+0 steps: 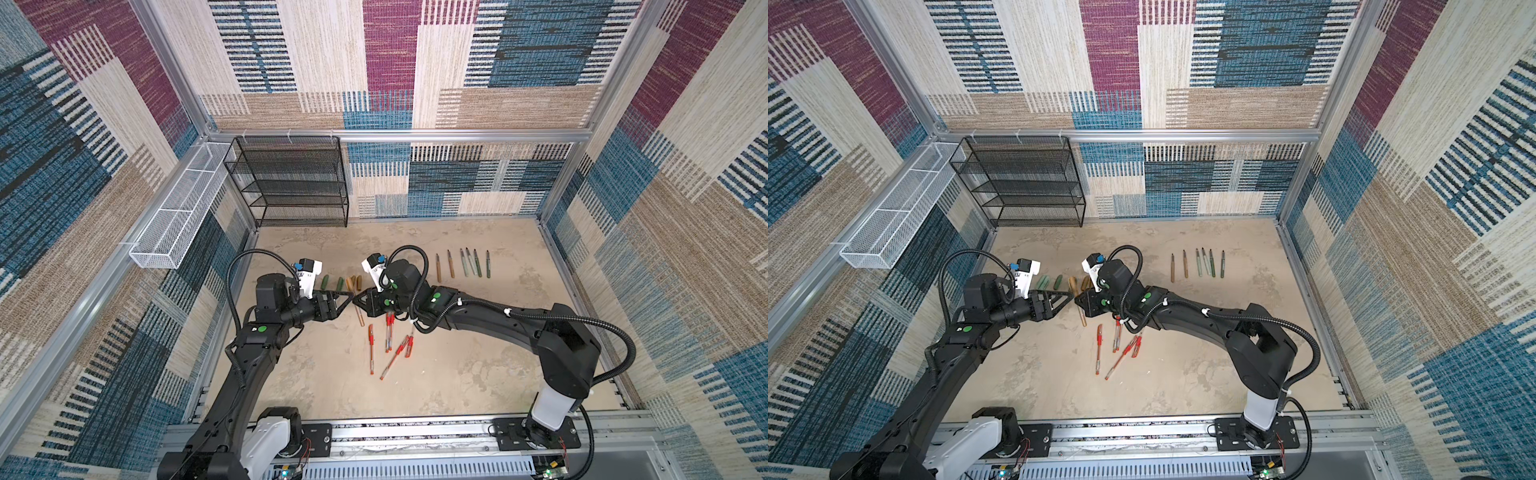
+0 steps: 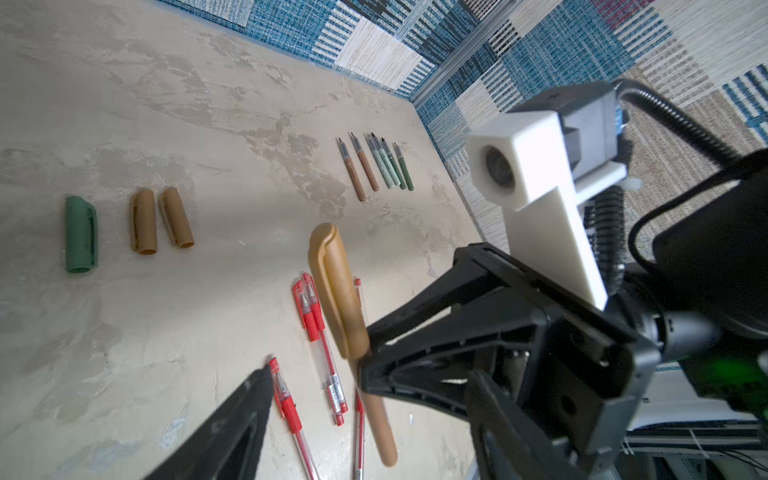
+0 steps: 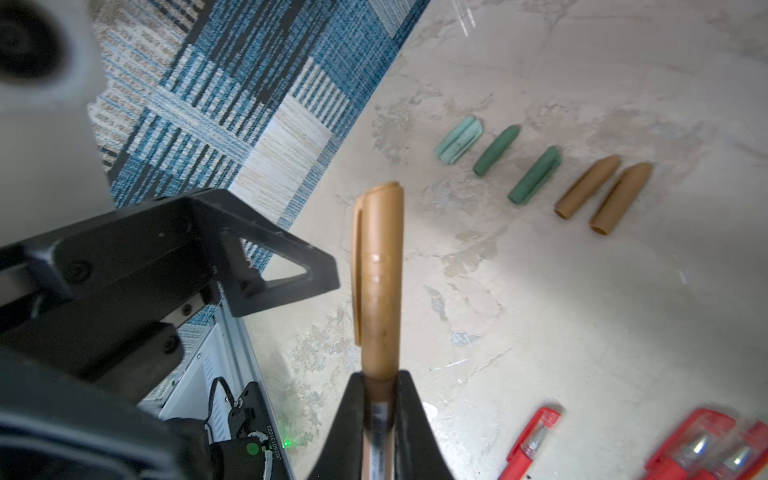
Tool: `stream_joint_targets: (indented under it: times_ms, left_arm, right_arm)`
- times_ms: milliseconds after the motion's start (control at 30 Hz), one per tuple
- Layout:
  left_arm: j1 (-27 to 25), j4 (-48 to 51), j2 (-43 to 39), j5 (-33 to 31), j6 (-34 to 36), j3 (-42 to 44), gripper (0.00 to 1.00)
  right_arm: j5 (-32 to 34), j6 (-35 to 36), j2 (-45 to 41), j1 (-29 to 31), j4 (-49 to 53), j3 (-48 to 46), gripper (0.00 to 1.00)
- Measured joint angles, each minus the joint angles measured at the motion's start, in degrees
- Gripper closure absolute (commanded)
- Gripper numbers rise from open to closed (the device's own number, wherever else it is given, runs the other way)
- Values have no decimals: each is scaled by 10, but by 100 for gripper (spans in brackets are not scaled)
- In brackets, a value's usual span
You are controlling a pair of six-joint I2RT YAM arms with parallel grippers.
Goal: Open the pen caps
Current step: 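Raise the pen cap-first toward the left gripper while left reaches for the cap, then close the left gripper on the tan cap and pull it off the pen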
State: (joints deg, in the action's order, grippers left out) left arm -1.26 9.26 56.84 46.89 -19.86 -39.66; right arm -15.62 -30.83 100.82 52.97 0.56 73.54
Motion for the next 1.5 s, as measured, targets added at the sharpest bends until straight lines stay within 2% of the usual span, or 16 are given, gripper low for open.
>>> stream_joint_targets:
  times_ms: [167, 333, 600, 767, 900, 1067, 1233, 1400, 1500]
  left_arm:
    - [0, -9, 4, -6, -10, 1, 42]
    - [0, -9, 9, -30, -15, -3, 68]
    - [0, -12, 8, -15, -35, -3, 100]
    - [1, -12, 8, -16, -34, -3, 100]
    - [1, -12, 8, -30, -34, -2, 100]
    - [4, -12, 9, -32, -34, -2, 100]
    - [5, -10, 9, -35, -33, -2, 100]
    - [5, -11, 7, -33, -35, -1, 100]
    - [5, -11, 7, -33, -36, -1, 100]
  right_arm:
    - [-19, 10, -2, 12, -33, -7, 92]
    - [-28, 16, -2, 22, -51, -15, 92]
    - [-27, 24, 1, 26, -52, -19, 92]
    - [-26, 24, 2, 27, -58, -23, 82]
    - [-28, 23, 8, 28, -70, -31, 79]
    - [-28, 21, 13, 31, -71, -33, 83]
    - [-33, 19, 19, 31, -75, -34, 78]
    - [-35, 15, 29, 34, -75, -31, 78]
    - [-39, 15, 34, 36, -73, -26, 87]
